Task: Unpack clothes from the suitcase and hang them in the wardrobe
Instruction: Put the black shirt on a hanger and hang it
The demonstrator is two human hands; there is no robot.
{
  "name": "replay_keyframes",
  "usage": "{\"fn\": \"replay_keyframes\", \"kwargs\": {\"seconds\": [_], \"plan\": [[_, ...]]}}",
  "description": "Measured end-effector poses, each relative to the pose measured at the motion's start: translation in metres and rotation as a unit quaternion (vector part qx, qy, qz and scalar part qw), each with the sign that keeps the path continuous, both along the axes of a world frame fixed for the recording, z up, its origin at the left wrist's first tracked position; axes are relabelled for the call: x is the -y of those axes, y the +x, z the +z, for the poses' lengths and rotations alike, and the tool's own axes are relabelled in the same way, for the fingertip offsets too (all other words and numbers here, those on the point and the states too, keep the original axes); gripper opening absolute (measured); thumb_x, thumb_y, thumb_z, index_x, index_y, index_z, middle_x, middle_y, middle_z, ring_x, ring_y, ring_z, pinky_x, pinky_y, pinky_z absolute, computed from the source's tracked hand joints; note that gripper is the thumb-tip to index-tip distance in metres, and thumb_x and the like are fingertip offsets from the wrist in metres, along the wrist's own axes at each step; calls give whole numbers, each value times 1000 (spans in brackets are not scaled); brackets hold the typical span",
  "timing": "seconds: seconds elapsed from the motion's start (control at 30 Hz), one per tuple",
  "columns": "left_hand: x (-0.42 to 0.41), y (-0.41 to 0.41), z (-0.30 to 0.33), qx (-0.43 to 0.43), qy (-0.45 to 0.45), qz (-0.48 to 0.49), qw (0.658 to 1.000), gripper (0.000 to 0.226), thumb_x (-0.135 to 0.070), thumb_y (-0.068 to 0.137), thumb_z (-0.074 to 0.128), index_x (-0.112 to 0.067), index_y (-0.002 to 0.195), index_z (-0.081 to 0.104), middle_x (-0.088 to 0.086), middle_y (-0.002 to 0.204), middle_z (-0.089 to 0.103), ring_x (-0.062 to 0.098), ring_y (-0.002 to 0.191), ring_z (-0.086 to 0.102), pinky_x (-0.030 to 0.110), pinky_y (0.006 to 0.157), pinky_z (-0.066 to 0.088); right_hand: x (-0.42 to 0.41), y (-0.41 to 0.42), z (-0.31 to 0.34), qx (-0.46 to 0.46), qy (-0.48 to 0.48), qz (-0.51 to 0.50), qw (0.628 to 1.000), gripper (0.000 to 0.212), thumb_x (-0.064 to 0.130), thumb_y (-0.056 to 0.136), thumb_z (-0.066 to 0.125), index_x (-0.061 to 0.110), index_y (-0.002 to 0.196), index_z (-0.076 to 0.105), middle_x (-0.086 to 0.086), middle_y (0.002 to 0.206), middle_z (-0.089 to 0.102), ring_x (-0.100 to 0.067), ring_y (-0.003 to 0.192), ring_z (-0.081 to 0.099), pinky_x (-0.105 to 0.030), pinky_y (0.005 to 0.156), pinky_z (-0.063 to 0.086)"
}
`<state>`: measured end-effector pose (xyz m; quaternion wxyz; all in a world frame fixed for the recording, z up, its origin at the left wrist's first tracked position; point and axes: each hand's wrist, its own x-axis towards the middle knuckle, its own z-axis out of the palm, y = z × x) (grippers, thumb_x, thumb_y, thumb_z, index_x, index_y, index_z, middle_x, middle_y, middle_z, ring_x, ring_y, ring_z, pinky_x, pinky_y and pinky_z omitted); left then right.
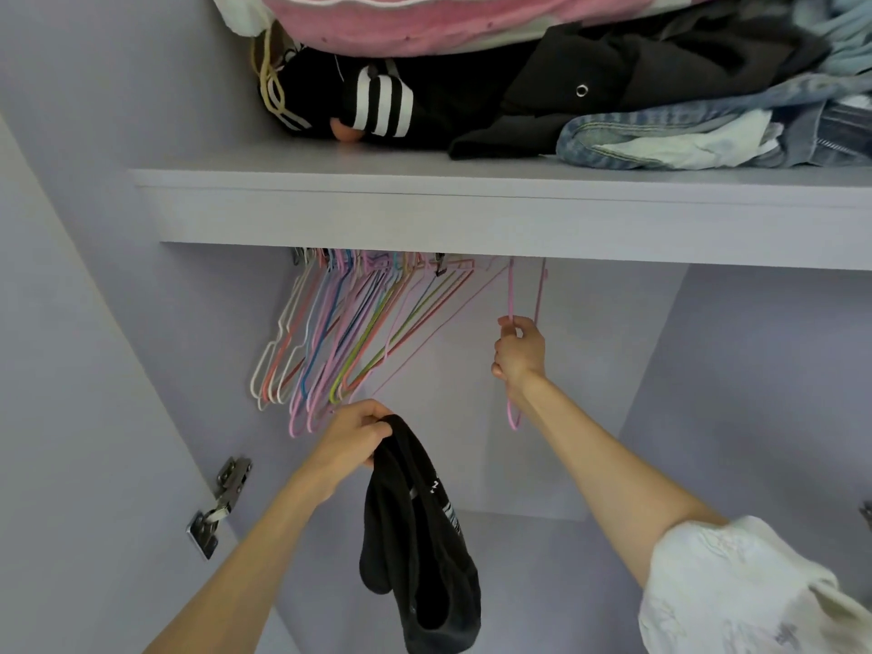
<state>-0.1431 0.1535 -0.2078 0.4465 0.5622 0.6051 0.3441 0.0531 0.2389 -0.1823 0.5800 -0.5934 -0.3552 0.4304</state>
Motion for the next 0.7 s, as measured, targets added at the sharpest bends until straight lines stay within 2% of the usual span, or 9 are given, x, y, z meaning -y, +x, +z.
{"fn": "replay_keyframes", "kwargs": {"seconds": [0.17, 0.27, 0.4, 0.53, 0.7], "plan": [[2, 6, -3, -12, 7, 9, 1000, 18, 1, 88, 47, -8, 89, 62, 14, 94, 63, 29, 90, 63, 41, 79, 56, 1, 19, 1, 2, 16, -25, 1000, 30, 13, 101, 30, 11, 123, 50, 2, 64, 36, -12, 47, 28, -13, 29, 24], [1, 8, -6, -16, 3, 16, 1000, 17, 0, 88, 48, -9, 90, 63, 14, 95, 64, 28, 92, 63, 42, 81, 56, 3, 36, -3, 33, 11, -33, 999, 33, 16, 101, 30, 19, 128, 49, 2, 65, 37, -12, 48, 31, -13, 29, 25], [0, 12, -13, -16, -11, 37, 999, 13, -3, 88, 49, -11, 91, 59, 13, 93, 62, 27, 90, 62, 39, 76, 56, 19, 52, -22, 29, 1, -30, 999, 35, 12, 100, 30, 19, 129, 49, 1, 66, 40, -11, 47, 31, -14, 31, 25], [0, 19, -24, -15, -30, 52, 998, 14, -2, 86, 49, -15, 83, 50, 10, 87, 57, 22, 78, 57, 33, 66, 53, 33, 66, -22, -35, 24, 0, 999, 29, 6, 100, 30, 19, 119, 48, -1, 63, 36, -3, 32, 25, -13, 32, 19], [-4, 28, -30, -9, -35, 48, 998, 16, -1, 87, 48, -16, 81, 49, 8, 80, 55, 21, 72, 54, 33, 63, 48, 34, 81, -11, -21, 31, -7, 999, 30, -5, 91, 26, 17, 96, 47, -2, 62, 39, -2, 29, 23, -13, 33, 17]]}}
